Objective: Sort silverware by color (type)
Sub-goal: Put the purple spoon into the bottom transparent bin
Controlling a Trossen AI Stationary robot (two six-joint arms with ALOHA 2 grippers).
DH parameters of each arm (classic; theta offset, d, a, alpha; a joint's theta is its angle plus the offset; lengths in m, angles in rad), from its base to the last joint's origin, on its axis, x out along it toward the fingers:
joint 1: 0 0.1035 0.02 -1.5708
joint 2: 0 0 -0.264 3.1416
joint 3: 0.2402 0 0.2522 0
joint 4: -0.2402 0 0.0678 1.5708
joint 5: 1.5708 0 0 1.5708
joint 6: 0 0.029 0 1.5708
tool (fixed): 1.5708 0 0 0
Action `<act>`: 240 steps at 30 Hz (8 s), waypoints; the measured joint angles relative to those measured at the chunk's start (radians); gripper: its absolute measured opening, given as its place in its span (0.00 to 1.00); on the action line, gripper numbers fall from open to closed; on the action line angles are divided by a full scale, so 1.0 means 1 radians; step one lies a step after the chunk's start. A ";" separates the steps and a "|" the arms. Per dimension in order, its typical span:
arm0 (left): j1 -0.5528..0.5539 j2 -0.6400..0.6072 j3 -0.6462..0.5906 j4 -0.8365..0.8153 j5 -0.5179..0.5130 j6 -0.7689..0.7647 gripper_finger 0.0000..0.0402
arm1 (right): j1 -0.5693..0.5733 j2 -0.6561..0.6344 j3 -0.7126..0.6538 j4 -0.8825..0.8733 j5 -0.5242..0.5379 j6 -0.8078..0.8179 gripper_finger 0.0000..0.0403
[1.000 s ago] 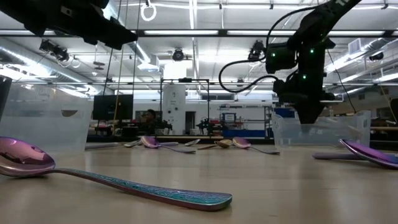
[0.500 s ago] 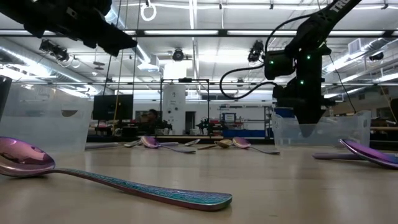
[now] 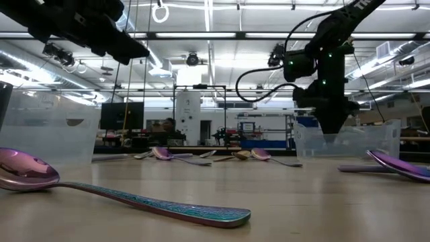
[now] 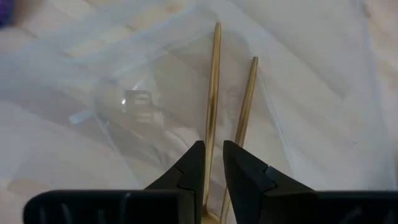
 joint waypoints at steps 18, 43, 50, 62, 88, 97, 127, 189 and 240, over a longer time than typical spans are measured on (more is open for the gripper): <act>0.000 0.038 0.000 -0.070 -0.253 -0.103 0.30 | 0.156 -0.101 0.212 0.056 0.019 -0.075 0.17; 0.000 0.037 0.000 -0.083 -0.437 -0.291 0.30 | 0.511 -0.115 0.101 0.639 0.077 -0.149 0.28; 0.000 0.067 0.001 -0.111 -0.439 -0.343 0.30 | 0.569 -0.114 0.006 0.850 0.133 -0.186 0.28; 0.046 0.195 0.002 -0.143 -0.379 -0.448 0.30 | 0.634 -0.114 -0.164 1.143 0.179 -0.167 0.28; 0.009 0.506 0.167 -0.458 -0.345 -0.573 0.31 | 0.689 0.101 -0.260 1.461 0.227 -0.180 0.21; 0.010 0.580 0.167 -0.492 -0.373 -0.599 0.51 | 0.689 0.110 -0.258 1.478 0.202 -0.180 0.21; -0.034 0.703 0.174 -0.463 -0.420 -0.618 0.14 | 0.689 0.110 -0.258 1.480 0.193 -0.180 0.21; -0.554 0.568 0.694 -1.146 -0.303 -0.867 0.15 | 0.715 0.115 -0.259 1.445 0.300 -0.185 0.21; -0.911 0.498 0.312 -1.014 -0.426 -1.189 0.15 | 0.665 0.116 -0.260 1.531 0.245 -0.253 0.21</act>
